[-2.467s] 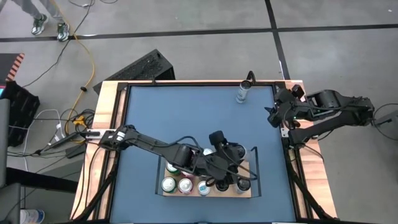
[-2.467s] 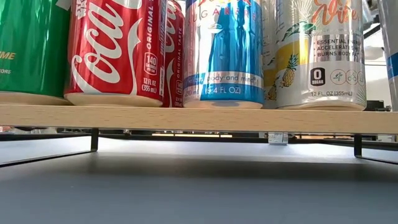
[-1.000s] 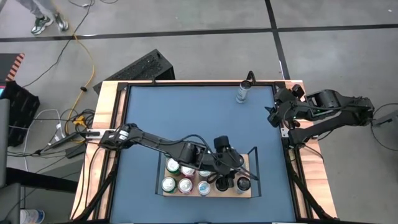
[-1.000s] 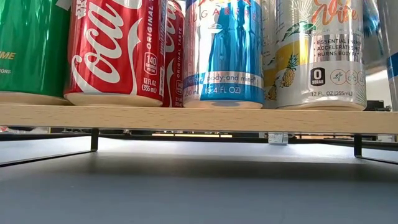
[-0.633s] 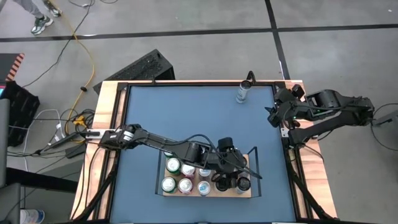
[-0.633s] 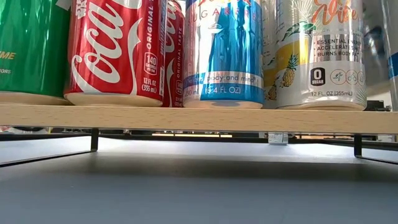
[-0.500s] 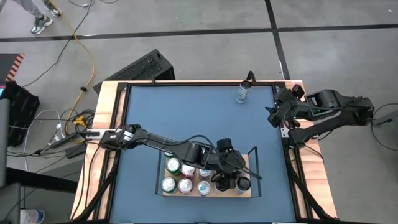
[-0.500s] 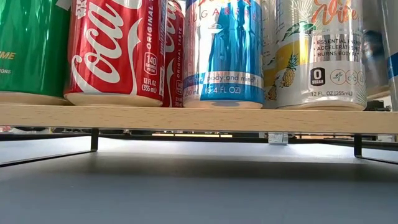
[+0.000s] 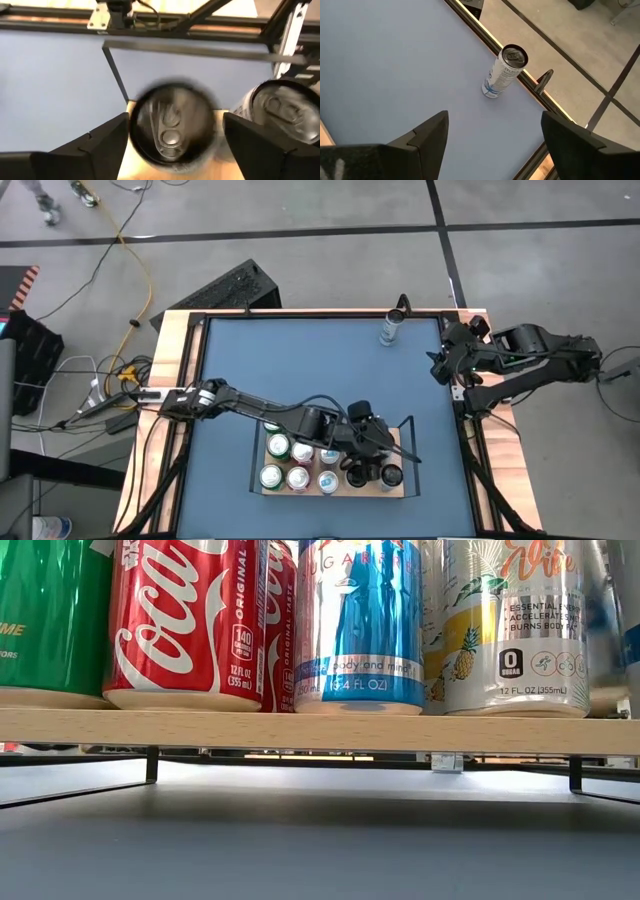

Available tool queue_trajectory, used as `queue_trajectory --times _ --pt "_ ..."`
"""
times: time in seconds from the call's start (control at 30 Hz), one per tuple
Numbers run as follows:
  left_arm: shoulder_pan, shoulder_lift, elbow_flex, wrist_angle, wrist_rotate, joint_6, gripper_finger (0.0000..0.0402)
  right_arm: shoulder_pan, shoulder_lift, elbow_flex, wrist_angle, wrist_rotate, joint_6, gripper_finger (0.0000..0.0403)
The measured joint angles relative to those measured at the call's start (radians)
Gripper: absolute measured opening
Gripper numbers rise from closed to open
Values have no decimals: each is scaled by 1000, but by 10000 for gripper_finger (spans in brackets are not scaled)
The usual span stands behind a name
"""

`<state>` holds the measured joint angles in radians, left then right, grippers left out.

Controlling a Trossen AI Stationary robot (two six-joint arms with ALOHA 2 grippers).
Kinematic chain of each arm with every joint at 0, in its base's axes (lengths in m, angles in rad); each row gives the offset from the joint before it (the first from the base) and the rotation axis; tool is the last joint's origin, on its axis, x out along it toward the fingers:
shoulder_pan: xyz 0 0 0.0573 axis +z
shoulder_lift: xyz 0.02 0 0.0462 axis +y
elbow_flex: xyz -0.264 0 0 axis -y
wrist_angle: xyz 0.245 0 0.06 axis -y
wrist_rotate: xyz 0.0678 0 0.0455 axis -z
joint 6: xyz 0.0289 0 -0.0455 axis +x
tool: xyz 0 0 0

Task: Place canned beverage on shelf
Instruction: Put the bottom white-blue soda can on the shelf aligned with the other white-blue soda can

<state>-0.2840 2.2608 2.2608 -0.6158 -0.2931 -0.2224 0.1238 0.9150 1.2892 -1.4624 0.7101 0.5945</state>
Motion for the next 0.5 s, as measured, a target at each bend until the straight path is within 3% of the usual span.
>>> queue_trajectory --times 0.13,0.33,0.5 --pt "3 -5 3 5 0 -1 324 0 0 0 0 0 0 301" --pt "5 -5 3 40 -29 6 328 3 0 0 6 -14 -23 301" --pt "9 -2 79 19 -38 50 329 54 0 0 54 -155 -121 301"
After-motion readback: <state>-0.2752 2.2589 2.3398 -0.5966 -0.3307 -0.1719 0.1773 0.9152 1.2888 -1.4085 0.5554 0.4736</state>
